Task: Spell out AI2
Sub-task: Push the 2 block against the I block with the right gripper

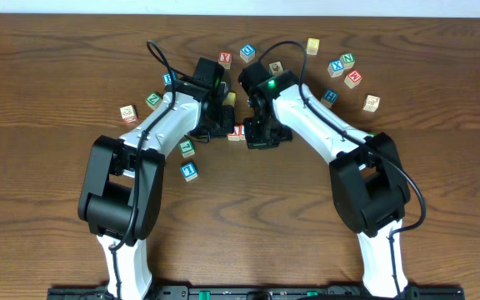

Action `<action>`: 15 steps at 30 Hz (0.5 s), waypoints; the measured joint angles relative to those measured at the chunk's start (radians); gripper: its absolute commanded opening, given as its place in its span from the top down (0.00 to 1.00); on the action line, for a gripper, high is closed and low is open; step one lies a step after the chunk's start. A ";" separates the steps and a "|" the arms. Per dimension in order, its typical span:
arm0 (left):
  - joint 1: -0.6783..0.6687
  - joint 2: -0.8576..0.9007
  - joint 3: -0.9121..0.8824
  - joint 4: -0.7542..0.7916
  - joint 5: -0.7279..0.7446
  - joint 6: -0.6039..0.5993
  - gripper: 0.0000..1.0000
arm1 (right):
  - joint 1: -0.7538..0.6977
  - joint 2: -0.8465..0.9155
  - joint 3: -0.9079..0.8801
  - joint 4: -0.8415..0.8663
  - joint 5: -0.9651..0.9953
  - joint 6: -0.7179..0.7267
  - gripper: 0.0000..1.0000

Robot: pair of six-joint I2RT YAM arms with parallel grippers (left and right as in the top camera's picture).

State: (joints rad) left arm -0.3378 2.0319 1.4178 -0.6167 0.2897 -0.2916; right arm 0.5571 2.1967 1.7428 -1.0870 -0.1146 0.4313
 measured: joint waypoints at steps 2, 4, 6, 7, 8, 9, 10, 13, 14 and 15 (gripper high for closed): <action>0.000 0.000 0.000 0.000 0.000 -0.005 0.93 | 0.005 0.000 -0.022 0.015 0.007 0.012 0.99; 0.000 0.000 0.000 0.000 0.000 -0.008 0.92 | 0.008 0.000 -0.043 0.031 0.013 0.022 0.99; 0.000 0.000 0.000 0.000 0.000 -0.014 0.93 | 0.008 0.000 -0.051 0.044 0.018 0.029 0.99; 0.000 0.000 0.000 -0.001 0.000 -0.018 0.92 | 0.008 0.000 -0.052 0.056 0.019 0.032 0.99; 0.000 0.000 0.000 -0.001 0.000 -0.019 0.92 | 0.008 0.000 -0.052 0.071 0.019 0.033 0.99; 0.000 0.000 0.000 -0.001 0.000 -0.020 0.92 | 0.009 0.000 -0.052 0.082 0.021 0.034 0.99; 0.000 0.000 0.000 -0.002 0.000 -0.022 0.93 | 0.009 0.000 -0.052 0.091 0.022 0.034 0.99; 0.000 0.000 0.000 -0.005 0.000 -0.023 0.92 | 0.013 0.000 -0.052 0.105 0.026 0.036 0.99; 0.000 0.000 0.000 -0.005 0.000 -0.023 0.93 | 0.015 0.000 -0.052 0.107 0.031 0.036 0.99; 0.000 0.000 0.000 -0.005 0.000 -0.023 0.93 | 0.016 0.000 -0.052 0.108 0.034 0.036 0.99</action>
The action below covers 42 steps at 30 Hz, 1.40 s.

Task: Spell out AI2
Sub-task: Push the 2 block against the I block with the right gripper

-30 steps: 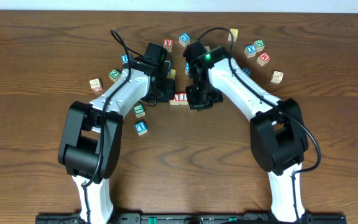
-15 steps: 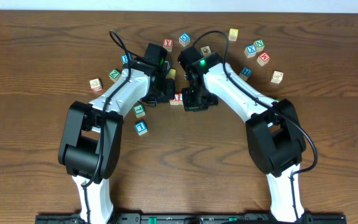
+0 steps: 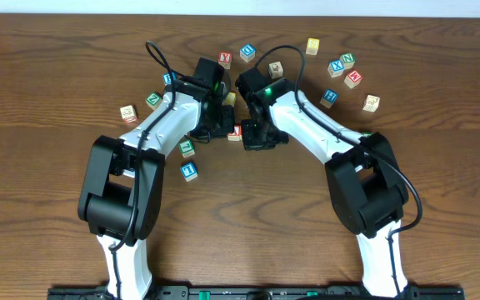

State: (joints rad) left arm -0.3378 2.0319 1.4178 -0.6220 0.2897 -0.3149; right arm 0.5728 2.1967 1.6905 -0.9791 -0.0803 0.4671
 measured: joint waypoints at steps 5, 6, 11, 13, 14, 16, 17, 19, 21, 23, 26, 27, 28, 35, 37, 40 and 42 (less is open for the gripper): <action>0.000 0.000 0.000 0.000 0.000 0.000 0.92 | 0.001 0.000 0.000 0.014 0.010 0.000 0.99; 0.000 0.000 0.000 0.000 0.000 0.000 0.92 | 0.001 0.000 0.000 0.020 0.010 0.000 0.99; 0.000 0.000 0.000 -0.001 0.000 0.000 0.93 | 0.001 0.000 0.000 0.038 0.016 0.000 0.99; 0.000 0.000 0.000 -0.001 0.000 0.000 0.93 | 0.001 0.000 0.000 0.042 0.018 0.000 0.99; 0.000 0.000 0.000 -0.001 0.000 0.000 0.92 | 0.001 0.000 0.000 0.045 0.021 0.000 0.99; 0.000 0.000 0.000 -0.001 0.000 0.000 0.92 | 0.001 0.000 0.000 0.050 0.023 0.000 0.99; 0.000 0.000 0.000 -0.001 0.000 0.000 0.92 | 0.001 0.000 0.000 0.050 0.024 0.000 0.99; 0.000 0.000 0.000 -0.001 0.000 0.000 0.93 | 0.001 0.000 0.000 0.050 0.025 0.000 0.99; 0.000 0.000 0.000 -0.001 0.000 0.000 0.93 | 0.001 0.000 0.000 0.050 0.025 0.000 0.99; 0.000 0.000 0.000 -0.001 0.000 0.000 0.93 | 0.001 0.000 0.000 0.049 0.025 0.000 0.99; 0.000 0.000 0.000 -0.001 0.000 -0.001 0.93 | 0.001 -0.001 0.000 0.032 0.024 0.000 0.99; 0.000 0.000 0.000 -0.001 0.000 -0.001 0.92 | 0.001 -0.003 0.000 0.026 0.024 0.000 0.99; 0.000 0.000 0.000 -0.001 0.000 -0.001 0.93 | 0.001 -0.008 -0.001 0.019 0.024 -0.001 0.99; 0.000 0.000 0.000 -0.001 0.000 -0.002 0.93 | -0.008 -0.137 -0.008 0.008 0.042 -0.003 0.99; 0.000 0.000 0.000 -0.001 0.000 -0.002 0.92 | -0.022 -0.177 -0.007 0.008 0.055 0.000 0.99; 0.000 0.000 0.000 -0.001 0.000 -0.003 0.93 | -0.049 -0.195 -0.005 0.010 0.067 0.004 0.99; 0.000 0.000 0.000 -0.001 0.000 -0.002 0.93 | -0.066 -0.188 -0.005 0.016 0.075 0.008 0.99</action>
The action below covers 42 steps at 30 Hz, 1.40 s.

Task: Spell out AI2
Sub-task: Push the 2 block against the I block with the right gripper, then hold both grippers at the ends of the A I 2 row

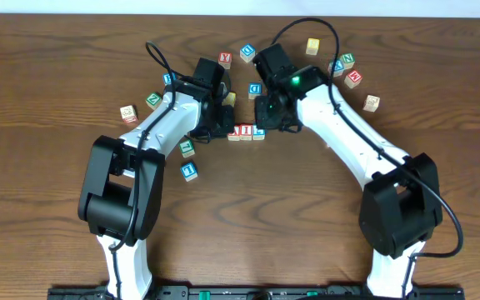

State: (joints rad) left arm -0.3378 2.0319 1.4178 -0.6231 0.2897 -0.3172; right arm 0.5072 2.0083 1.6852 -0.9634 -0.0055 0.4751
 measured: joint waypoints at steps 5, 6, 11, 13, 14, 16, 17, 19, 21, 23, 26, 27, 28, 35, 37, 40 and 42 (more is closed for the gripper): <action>0.000 0.000 0.000 0.002 0.000 0.000 0.92 | -0.015 0.024 -0.021 0.051 0.006 0.011 0.99; 0.000 0.000 0.000 0.003 0.000 0.000 0.93 | -0.014 0.029 -0.029 0.060 0.005 0.013 0.99; 0.000 0.000 0.000 0.003 0.000 0.000 0.92 | -0.014 0.045 -0.093 0.122 0.005 0.024 0.98; 0.000 0.000 0.000 0.003 0.000 0.000 0.92 | -0.014 0.047 -0.119 0.150 0.005 0.028 0.98; 0.000 0.000 0.000 0.003 0.000 0.000 0.93 | -0.014 0.047 -0.132 0.164 0.005 0.031 0.98; 0.000 0.000 0.000 0.003 0.000 0.000 0.92 | -0.014 0.047 -0.152 0.188 0.005 0.035 0.98; 0.000 0.000 0.000 0.003 0.000 0.000 0.93 | -0.014 0.047 -0.162 0.202 0.005 0.038 0.98; 0.000 0.000 0.000 0.003 0.000 0.000 0.93 | -0.014 0.047 -0.187 0.233 0.002 0.042 0.98; 0.000 0.000 0.000 0.003 0.000 0.000 0.93 | -0.014 0.047 -0.201 0.249 -0.002 0.044 0.98; 0.000 0.000 0.000 0.003 0.000 0.000 0.93 | -0.014 0.047 -0.211 0.265 -0.008 0.044 0.97; 0.000 0.000 0.000 0.003 0.000 0.000 0.93 | -0.014 0.047 -0.215 0.273 -0.018 0.045 0.97; 0.000 0.000 0.000 0.004 0.000 0.000 0.92 | -0.013 0.047 -0.215 0.275 -0.021 0.045 0.96; 0.000 0.000 0.000 0.006 0.000 0.000 0.92 | -0.011 0.047 -0.215 0.276 -0.022 0.045 0.96; -0.001 0.000 0.000 0.014 -0.003 0.000 0.93 | 0.014 0.047 -0.216 0.294 -0.019 0.044 0.94; 0.000 0.000 0.000 0.015 -0.005 0.000 0.93 | 0.016 0.047 -0.217 0.294 -0.016 0.044 0.95; -0.001 0.000 0.000 0.015 -0.007 0.000 0.92 | 0.016 0.047 -0.217 0.294 -0.016 0.044 0.95; -0.004 0.000 0.000 0.016 -0.008 0.000 0.93 | 0.016 0.047 -0.217 0.294 -0.014 0.044 0.95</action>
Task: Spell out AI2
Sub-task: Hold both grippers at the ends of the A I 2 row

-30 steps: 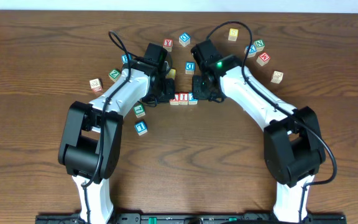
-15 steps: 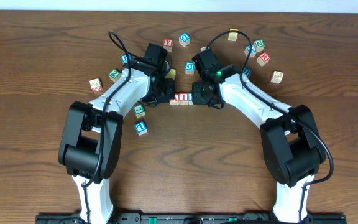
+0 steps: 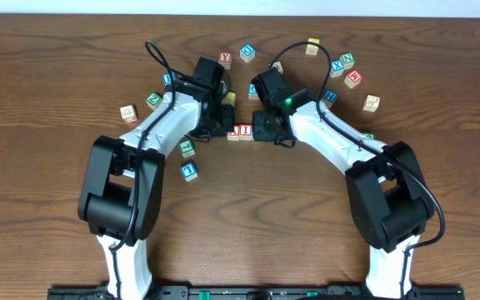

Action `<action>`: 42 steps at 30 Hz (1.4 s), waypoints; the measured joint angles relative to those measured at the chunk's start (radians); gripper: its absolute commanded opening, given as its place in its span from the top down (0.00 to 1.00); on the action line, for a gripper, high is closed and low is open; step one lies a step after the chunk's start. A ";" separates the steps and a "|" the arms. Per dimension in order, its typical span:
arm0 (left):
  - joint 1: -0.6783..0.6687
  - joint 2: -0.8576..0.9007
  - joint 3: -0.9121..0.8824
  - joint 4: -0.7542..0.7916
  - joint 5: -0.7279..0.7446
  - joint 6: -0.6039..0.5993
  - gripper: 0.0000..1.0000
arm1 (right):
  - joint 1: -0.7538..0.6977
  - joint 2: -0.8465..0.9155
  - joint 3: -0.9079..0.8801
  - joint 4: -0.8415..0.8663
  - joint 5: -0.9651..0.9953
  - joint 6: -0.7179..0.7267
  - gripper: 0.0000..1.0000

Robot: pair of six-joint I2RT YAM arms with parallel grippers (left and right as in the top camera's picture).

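In the overhead view two red-lettered wooden blocks, the A block [image 3: 233,132] and the I block [image 3: 246,131], lie side by side at the table's middle. My right gripper [image 3: 265,131] sits just right of the I block, covering the spot beside it; its jaws are hidden under the wrist. Just left of the A block, my left gripper [image 3: 221,123] hovers low, with its fingers also hidden from above. No "2" block shows.
Loose letter blocks are scattered behind and beside the arms: a red Y block [image 3: 225,59], a blue block [image 3: 247,52], a yellow block [image 3: 312,46], a cluster at back right [image 3: 347,67], and green [image 3: 187,148] and blue [image 3: 190,171] blocks at front left.
My right gripper was raised behind the row, leaving a blue-lettered third block in sight right of the I block. Now it is down over that spot and hides the block. The left arm is unchanged.
At first my right gripper sat low beside a red-lettered block at the middle, with the left gripper on the other side. Later it stood back, showing three blocks in a row. Now it is back on the row's right end.
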State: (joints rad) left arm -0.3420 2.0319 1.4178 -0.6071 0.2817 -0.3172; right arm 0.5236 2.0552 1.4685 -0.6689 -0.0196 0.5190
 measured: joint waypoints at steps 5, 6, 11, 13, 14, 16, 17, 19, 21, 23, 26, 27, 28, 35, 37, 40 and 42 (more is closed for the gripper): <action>-0.010 0.000 0.000 0.006 -0.008 0.000 0.92 | 0.000 0.000 0.000 0.000 0.014 0.000 0.95; -0.012 0.000 0.000 0.006 -0.008 0.000 0.93 | 0.000 0.000 0.000 0.000 0.016 0.000 0.96; -0.015 0.000 0.000 0.007 -0.015 0.000 0.93 | 0.000 0.000 0.000 0.000 0.019 0.000 0.96; -0.015 0.000 0.000 0.007 -0.016 0.000 0.92 | 0.000 0.000 0.000 0.000 0.019 0.000 0.97; -0.016 0.000 0.000 0.007 -0.016 0.000 0.92 | 0.000 0.000 0.000 0.000 0.019 0.000 0.97; -0.015 0.000 0.000 0.008 -0.016 0.000 0.93 | 0.000 0.000 0.000 0.000 0.018 0.000 0.97; -0.015 0.000 0.000 0.008 -0.016 0.000 0.92 | 0.000 0.000 0.000 0.000 0.018 0.000 0.97; -0.014 0.000 0.000 0.008 -0.016 0.000 0.93 | 0.000 0.000 0.000 0.000 0.018 0.000 0.97; -0.007 0.000 0.000 0.006 -0.014 0.003 0.92 | 0.000 0.000 0.000 0.000 0.014 0.000 0.97; 0.001 -0.003 0.000 0.003 -0.008 0.008 0.93 | 0.001 0.000 0.000 0.000 0.008 0.000 0.97; 0.017 -0.025 0.000 -0.018 -0.003 0.019 0.92 | 0.003 0.000 0.000 0.000 -0.003 0.000 0.97; 0.021 -0.038 0.000 -0.027 -0.003 0.024 0.93 | 0.004 0.000 0.000 0.000 -0.005 0.000 0.96; 0.025 -0.055 0.000 -0.037 -0.003 0.026 0.93 | 0.005 0.000 0.000 0.000 -0.007 0.000 0.96; 0.012 -0.097 0.000 -0.085 -0.003 0.030 0.92 | 0.006 0.000 0.000 0.000 -0.010 0.000 0.96; 0.004 -0.097 0.000 -0.097 -0.003 0.030 0.93 | 0.006 0.000 0.000 0.000 -0.010 0.000 0.96; -0.008 -0.097 0.000 -0.116 -0.003 0.030 0.93 | 0.006 0.000 0.000 0.000 -0.010 0.000 0.96; -0.016 -0.097 0.000 -0.129 -0.003 0.030 0.93 | 0.006 0.000 0.000 0.000 -0.011 0.000 0.96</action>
State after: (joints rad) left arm -0.3584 1.9347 1.4178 -0.7357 0.2787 -0.2871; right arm 0.5297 2.0552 1.4685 -0.6685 -0.0303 0.5190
